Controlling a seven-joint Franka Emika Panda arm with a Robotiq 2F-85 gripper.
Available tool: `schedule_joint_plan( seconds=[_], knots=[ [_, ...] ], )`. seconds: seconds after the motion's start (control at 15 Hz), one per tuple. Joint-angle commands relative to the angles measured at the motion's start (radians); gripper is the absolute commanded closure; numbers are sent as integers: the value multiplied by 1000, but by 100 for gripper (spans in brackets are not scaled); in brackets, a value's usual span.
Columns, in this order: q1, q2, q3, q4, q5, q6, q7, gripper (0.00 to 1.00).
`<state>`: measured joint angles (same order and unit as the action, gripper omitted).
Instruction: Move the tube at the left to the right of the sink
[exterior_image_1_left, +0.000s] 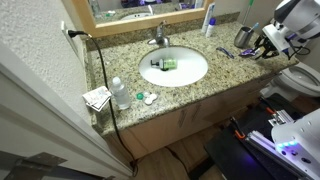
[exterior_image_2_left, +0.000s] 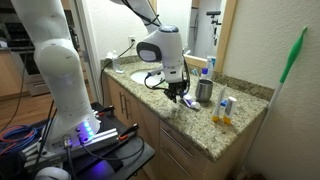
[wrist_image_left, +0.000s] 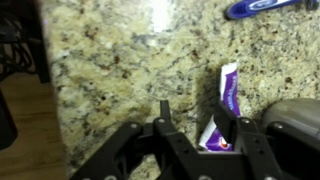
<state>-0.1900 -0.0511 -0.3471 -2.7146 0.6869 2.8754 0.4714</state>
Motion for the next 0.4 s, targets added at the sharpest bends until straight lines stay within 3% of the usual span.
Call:
schedule_joint_plan(
  seconds=[0.0, 0.07, 0.27, 0.33],
  knots=[
    [-99, -230, -34, -141, -283, -122, 5, 19],
    [-135, -216, -35, -64, -336, -208, -28, 12],
    [-204, -410, -39, -57, -425, -405, -141, 0],
    [-180, -282, -13, -46, -368, -296, -81, 10]
  ],
)
